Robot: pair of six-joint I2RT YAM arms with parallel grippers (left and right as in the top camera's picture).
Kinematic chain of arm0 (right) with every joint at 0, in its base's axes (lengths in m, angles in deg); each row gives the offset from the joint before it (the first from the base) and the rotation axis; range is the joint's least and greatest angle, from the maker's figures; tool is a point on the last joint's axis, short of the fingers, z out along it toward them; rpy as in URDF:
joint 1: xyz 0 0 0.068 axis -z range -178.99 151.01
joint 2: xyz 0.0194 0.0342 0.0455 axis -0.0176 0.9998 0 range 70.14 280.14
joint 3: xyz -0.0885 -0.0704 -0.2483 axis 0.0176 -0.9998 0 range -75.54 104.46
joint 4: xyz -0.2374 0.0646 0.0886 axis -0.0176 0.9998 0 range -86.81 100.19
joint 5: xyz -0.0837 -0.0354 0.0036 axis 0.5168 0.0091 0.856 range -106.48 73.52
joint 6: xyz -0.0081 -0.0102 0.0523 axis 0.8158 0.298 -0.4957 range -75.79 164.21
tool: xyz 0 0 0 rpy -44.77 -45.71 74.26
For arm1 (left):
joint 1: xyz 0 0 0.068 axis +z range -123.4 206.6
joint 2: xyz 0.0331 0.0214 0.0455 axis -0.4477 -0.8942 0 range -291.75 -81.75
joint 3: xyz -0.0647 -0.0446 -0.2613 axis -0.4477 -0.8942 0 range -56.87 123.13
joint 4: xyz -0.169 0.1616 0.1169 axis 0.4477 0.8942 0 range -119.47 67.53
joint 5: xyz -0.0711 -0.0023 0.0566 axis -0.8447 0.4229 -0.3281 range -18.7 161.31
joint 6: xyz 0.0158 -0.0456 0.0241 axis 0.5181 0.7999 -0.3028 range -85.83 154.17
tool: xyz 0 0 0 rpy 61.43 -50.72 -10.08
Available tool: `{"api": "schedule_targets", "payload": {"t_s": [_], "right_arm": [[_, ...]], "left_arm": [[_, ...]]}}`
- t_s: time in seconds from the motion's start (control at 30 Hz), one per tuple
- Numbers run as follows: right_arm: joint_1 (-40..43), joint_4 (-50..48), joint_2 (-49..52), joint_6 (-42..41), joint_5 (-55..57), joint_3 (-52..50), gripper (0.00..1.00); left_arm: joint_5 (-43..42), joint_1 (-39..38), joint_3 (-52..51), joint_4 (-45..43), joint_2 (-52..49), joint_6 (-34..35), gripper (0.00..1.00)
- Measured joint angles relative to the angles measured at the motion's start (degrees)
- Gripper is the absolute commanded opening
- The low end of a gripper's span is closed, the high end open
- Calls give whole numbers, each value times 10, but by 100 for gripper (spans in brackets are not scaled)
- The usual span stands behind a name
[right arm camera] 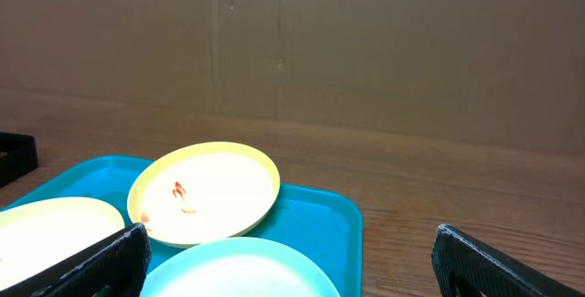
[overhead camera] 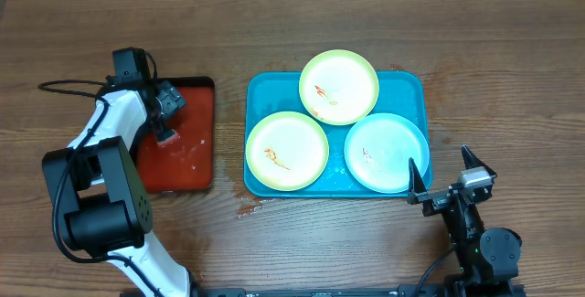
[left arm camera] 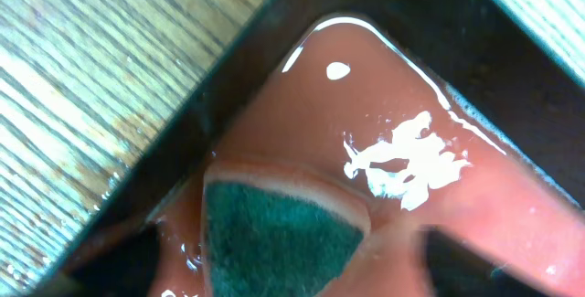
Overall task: Clean dirty plates on tray and stack at the side
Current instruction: 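Dip and rub the held sponge in the red water tray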
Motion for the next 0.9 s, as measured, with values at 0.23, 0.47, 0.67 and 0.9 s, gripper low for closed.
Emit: {"api": "schedule_targets", "payload": {"t_s": [0.23, 0.47, 0.67, 0.9], "right_arm": [[0, 0, 0, 0, 0, 0, 100], [0, 0, 0, 0, 0, 0, 100], [0, 0, 0, 0, 0, 0, 100], [0, 0, 0, 0, 0, 0, 100]], "left_arm": [[7, 0, 0, -1, 0, -2, 13], [9, 0, 0, -2, 0, -2, 100], [9, 0, 0, 2, 0, 0, 80], [10, 0, 0, 3, 0, -2, 4]]}}
